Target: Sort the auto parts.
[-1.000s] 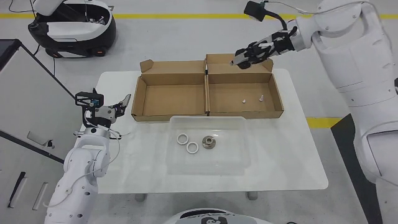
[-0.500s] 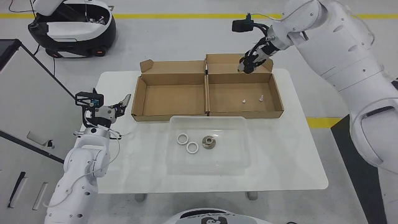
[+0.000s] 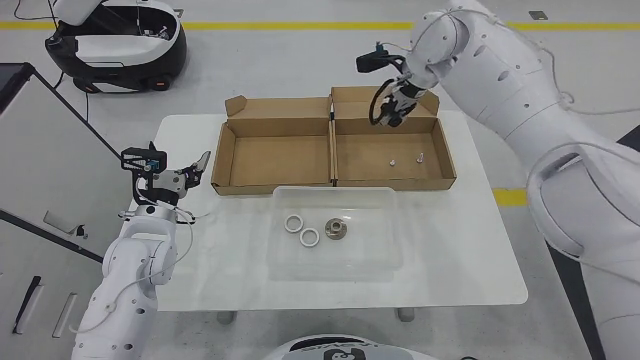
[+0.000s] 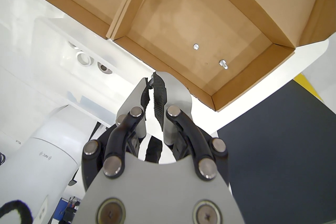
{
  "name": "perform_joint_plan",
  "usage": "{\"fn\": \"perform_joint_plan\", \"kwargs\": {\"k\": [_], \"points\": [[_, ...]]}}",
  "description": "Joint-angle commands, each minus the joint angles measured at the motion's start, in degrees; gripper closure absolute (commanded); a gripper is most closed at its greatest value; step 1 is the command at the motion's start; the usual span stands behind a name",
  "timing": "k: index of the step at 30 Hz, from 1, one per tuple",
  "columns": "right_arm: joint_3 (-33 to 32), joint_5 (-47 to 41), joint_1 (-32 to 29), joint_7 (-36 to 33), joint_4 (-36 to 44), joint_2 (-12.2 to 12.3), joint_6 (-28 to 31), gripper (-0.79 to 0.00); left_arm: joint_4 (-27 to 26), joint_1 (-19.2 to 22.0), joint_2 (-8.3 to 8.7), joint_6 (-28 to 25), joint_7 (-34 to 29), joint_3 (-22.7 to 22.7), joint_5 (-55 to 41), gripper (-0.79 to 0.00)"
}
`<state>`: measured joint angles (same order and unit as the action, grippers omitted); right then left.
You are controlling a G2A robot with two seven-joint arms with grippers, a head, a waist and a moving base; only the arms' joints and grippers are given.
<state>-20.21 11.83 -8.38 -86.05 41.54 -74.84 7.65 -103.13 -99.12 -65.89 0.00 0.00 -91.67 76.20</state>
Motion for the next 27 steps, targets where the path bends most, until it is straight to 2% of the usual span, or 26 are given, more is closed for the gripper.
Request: {"fn": "perform_joint_plan", "kwargs": {"k": [1,14,27], "points": [[1.08,1.16,-0.31,0.71,-2.48,-1.11,0.49,0.0,0.0,0.0,0.0,0.0,0.0,0.0,0.0,-0.785],[3.93,3.99,-2.81,5.14,-13.61,-7.07,1.64,0.0,0.0,0.0,0.0,0.0,0.0,0.0,0.0,-0.785],[2.61,1.36,-6.54,10.09,-22.19,-10.61,1.64,0.0,0.0,0.0,0.0,0.0,0.0,0.0,0.0,-0.785]]}}
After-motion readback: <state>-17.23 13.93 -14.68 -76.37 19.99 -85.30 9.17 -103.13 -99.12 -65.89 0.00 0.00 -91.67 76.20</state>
